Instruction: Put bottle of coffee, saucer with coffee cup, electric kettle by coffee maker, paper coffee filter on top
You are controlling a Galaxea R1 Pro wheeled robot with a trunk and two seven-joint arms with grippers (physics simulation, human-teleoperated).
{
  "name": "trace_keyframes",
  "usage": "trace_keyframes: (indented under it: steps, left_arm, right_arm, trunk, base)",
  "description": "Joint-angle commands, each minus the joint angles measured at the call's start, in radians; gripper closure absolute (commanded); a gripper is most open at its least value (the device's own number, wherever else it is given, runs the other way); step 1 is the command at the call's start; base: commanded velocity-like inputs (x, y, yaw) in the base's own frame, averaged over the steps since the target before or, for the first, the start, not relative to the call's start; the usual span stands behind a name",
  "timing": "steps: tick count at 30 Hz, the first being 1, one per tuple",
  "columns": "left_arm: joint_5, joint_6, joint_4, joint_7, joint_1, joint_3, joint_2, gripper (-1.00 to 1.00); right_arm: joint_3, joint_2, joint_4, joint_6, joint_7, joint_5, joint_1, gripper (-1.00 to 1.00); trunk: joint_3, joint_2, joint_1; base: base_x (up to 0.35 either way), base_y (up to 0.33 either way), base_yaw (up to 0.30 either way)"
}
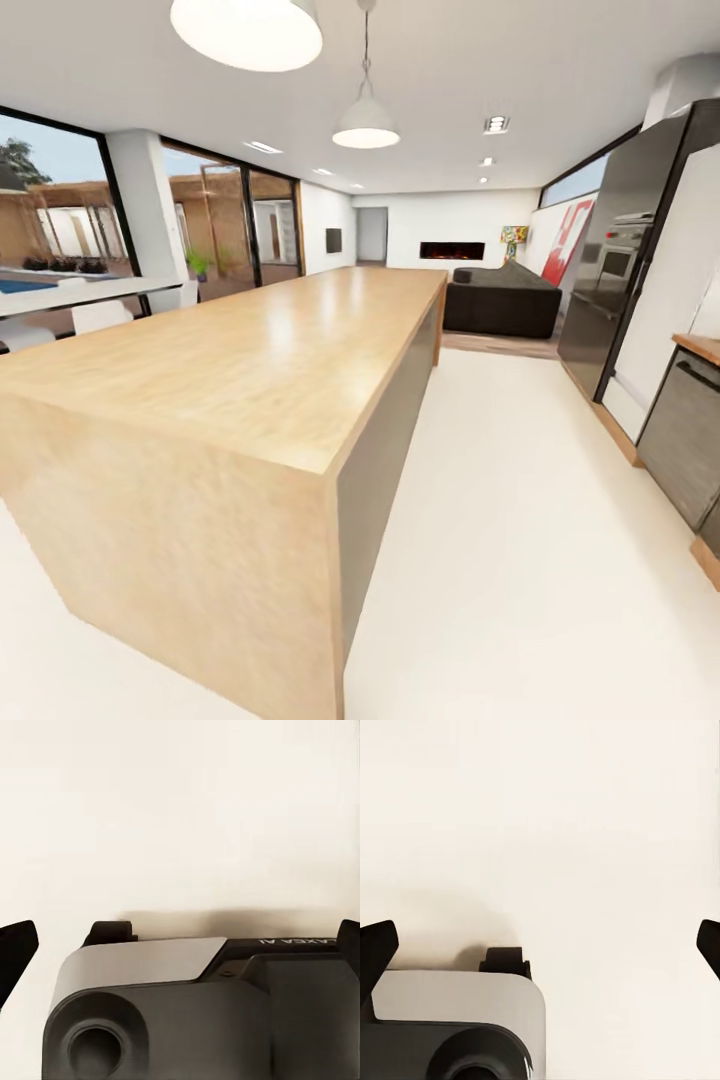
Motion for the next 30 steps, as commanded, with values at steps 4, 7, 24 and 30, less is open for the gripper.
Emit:
trace_keyframes:
  steps: [4,7,24,30]
  left_arm:
    - [0.0,-0.001,-0.001,0.0,0.001,0.001,0.0,-1.0]
    - [0.0,-0.001,-0.001,0.0,0.001,0.001,0.0,-1.0]
    - [0.0,-0.001,-0.001,0.0,0.001,0.001,0.0,-1.0]
    - [0.0,-0.001,0.0,0.0,0.001,0.001,0.0,-1.0]
  right_arm:
    - [0.0,0.0,0.002,-0.003,0.0,0.0,-0.001,-1.0]
    - [0.0,0.0,0.001,-0.003,0.0,0.0,-0.001,-1.0]
    - [0.001,0.0,0.001,-0.003,0.0,0.0,-0.001,-1.0]
    - [0.001,0.0,0.001,-0.003,0.0,0.0,-0.001,-1.0]
  trunk:
    - [0.001,0.0,0.0]
    - [0.002,0.0,0.0]
    - [0.009,0.0,0.0]
    - [0.012,0.0,0.0]
  base:
    - [0.0,0.0,-0.249]
    - [0.0,0.0,-0.249]
    - [0.0,0.0,-0.249]
    - [0.0,0.0,-0.249]
